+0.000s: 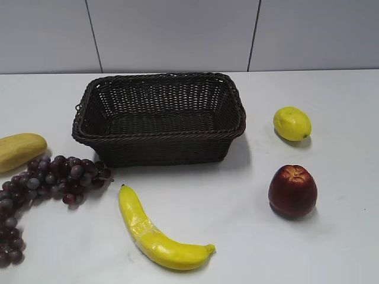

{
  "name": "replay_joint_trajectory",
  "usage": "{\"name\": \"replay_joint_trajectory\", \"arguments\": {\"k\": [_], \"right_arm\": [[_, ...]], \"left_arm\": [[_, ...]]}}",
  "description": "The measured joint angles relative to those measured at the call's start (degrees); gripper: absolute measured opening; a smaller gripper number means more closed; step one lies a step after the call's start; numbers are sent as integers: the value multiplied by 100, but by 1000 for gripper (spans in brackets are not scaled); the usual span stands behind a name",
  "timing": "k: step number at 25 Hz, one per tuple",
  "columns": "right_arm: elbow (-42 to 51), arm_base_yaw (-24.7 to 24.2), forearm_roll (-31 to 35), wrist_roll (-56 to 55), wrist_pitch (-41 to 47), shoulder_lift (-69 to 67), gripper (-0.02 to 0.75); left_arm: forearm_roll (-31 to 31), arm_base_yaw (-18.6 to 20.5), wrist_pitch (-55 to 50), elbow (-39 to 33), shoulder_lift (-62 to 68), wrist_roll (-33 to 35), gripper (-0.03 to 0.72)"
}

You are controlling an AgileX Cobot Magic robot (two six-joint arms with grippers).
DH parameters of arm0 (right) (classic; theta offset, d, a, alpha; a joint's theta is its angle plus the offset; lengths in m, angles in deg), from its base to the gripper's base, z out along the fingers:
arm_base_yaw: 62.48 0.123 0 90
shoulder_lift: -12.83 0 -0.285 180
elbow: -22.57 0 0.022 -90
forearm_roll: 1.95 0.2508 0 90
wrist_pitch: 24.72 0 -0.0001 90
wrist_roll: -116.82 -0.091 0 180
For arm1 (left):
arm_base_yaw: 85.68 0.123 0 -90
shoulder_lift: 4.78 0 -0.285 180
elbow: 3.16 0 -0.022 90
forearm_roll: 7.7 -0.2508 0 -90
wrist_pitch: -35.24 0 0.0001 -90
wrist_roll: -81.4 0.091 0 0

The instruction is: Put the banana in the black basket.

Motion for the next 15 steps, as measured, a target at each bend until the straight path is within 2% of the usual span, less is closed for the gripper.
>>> {"name": "replay_joint_trajectory", "arguments": {"k": [11, 15], "right_arm": [[-6, 0, -2, -4, -2, -27, 573], [-180, 0, 107, -4, 123, -737, 573]], "left_arm": [[0, 0, 0, 0, 0, 0, 237], [0, 0, 0, 0, 0, 0, 237]]}}
